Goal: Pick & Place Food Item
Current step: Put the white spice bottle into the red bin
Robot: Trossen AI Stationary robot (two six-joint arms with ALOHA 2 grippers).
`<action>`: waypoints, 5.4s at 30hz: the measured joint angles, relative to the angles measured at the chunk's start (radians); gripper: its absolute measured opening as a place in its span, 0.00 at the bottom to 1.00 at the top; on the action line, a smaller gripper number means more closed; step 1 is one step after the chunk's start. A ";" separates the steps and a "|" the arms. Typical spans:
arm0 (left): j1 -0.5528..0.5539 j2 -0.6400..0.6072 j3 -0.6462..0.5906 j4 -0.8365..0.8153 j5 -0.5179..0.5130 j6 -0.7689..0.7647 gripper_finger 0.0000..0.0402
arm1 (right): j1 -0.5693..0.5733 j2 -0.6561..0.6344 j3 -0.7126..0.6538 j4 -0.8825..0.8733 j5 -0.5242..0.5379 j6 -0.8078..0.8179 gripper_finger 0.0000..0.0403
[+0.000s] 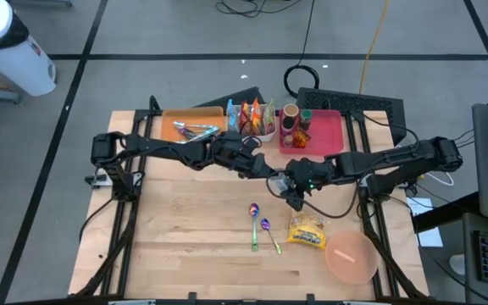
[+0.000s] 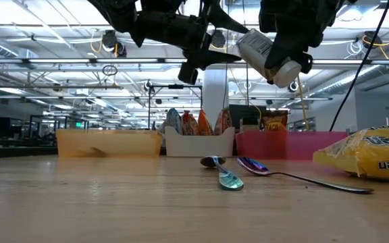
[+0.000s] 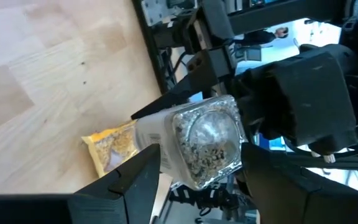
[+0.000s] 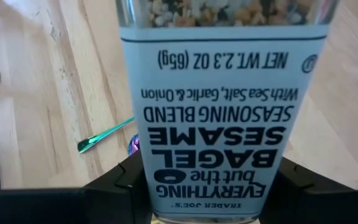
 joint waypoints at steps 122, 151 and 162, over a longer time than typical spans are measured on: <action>0.017 -0.003 -0.003 -0.059 0.044 0.218 0.60 | -0.071 0.184 0.280 -0.255 -0.098 -0.325 0.66; 0.066 -0.002 -0.003 -0.040 0.122 0.274 0.51 | -0.081 -0.067 0.280 -0.228 0.063 -0.341 0.72; 0.101 -0.002 -0.003 0.408 0.193 0.082 0.51 | -0.061 -0.227 0.280 -0.189 0.154 -0.363 0.71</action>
